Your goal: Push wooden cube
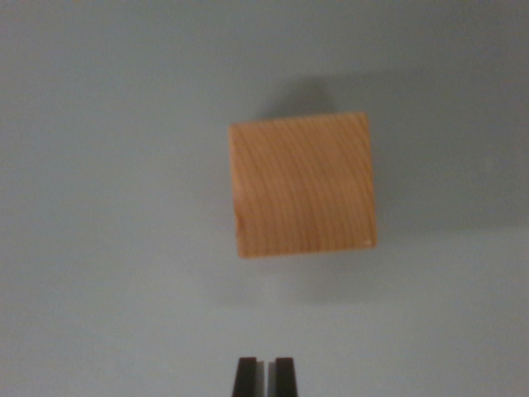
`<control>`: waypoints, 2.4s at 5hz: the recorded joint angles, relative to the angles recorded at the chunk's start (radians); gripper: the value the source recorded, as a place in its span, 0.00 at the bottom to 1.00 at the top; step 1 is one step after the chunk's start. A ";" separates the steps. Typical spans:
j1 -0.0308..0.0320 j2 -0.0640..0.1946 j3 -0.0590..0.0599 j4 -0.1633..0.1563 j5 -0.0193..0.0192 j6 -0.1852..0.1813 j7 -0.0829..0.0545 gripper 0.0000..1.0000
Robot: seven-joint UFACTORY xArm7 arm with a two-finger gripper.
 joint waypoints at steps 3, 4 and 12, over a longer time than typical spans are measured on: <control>-0.0037 0.005 -0.004 -0.027 -0.0007 -0.030 -0.007 0.00; -0.0071 0.009 -0.008 -0.052 -0.0014 -0.057 -0.013 0.00; -0.0145 0.019 -0.016 -0.106 -0.0029 -0.116 -0.026 0.00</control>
